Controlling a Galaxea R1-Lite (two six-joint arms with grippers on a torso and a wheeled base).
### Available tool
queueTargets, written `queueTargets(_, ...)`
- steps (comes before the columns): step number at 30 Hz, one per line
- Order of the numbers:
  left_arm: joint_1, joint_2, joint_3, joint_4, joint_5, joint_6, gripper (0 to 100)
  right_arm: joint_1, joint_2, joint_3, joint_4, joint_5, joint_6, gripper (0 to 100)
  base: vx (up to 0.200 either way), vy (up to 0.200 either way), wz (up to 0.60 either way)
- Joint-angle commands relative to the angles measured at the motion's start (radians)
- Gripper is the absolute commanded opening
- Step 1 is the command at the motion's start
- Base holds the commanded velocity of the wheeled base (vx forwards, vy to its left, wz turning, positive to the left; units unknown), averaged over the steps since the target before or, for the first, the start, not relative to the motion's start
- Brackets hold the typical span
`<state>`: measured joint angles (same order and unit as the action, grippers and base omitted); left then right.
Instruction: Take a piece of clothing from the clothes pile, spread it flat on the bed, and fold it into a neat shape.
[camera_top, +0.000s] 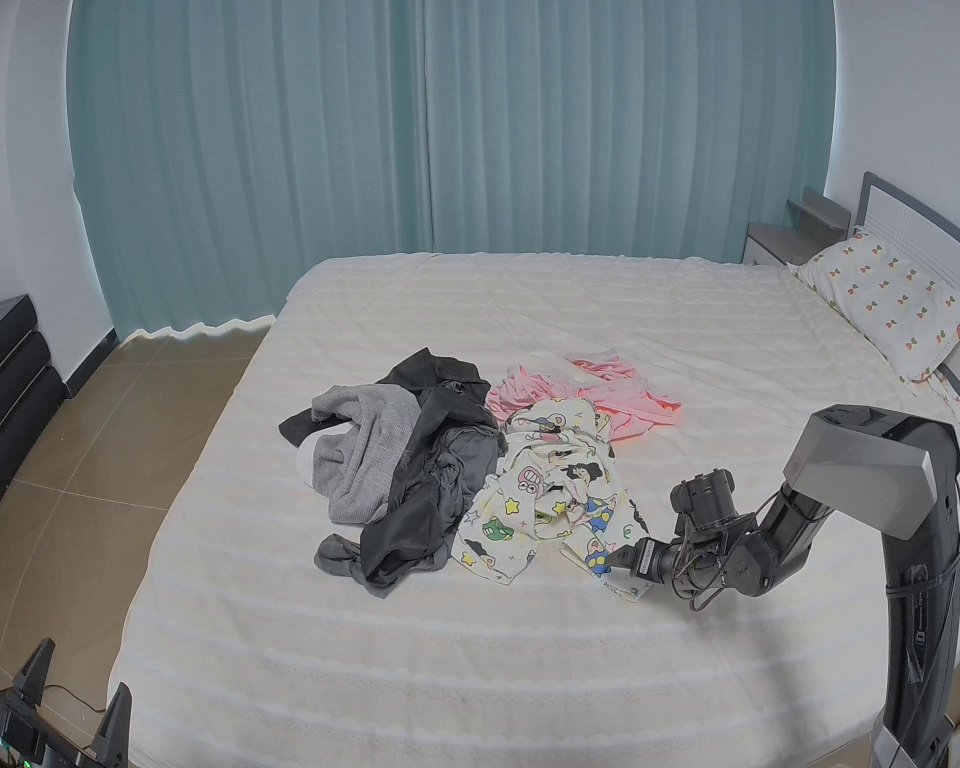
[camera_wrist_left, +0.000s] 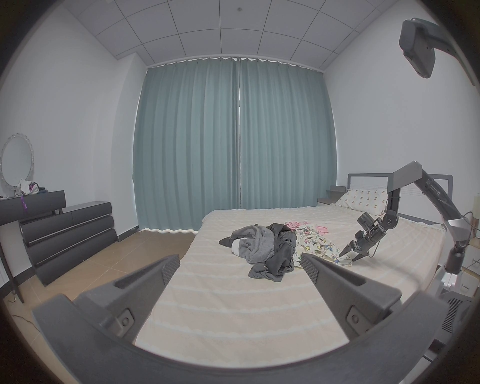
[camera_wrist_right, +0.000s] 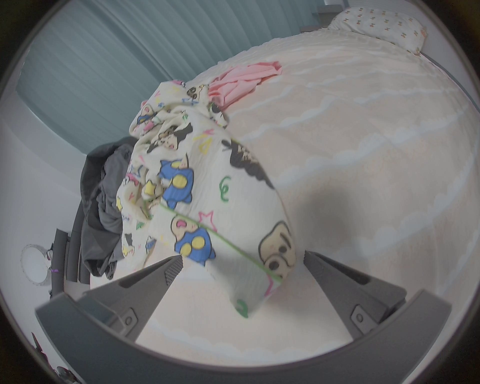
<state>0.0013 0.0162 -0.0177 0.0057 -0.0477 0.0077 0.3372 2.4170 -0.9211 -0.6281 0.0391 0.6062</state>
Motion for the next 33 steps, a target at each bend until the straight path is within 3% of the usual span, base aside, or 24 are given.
queueTargets(1,0.0,-0.015,0.018,0.0,0.0,0.0,100,0.042,-0.003,0.011,-0.001,-0.001,0.0,100,0.0,0.0,0.0)
queueTargets(19,0.0,-0.015,0.018,0.0,0.0,0.0,100,0.054,0.103,-0.136,-0.009,-0.088,0.027,100,0.0,0.0,0.0)
queueTargets(20,0.0,-0.015,0.018,0.0,0.0,0.0,100,0.054,0.103,-0.136,-0.009,-0.093,0.027,0,0.0,0.0,0.0)
queueTargets(33,0.0,-0.015,0.018,0.0,0.0,0.0,100,0.054,0.086,-0.102,-0.019,-0.111,0.055,0,0.0,0.0,0.0)
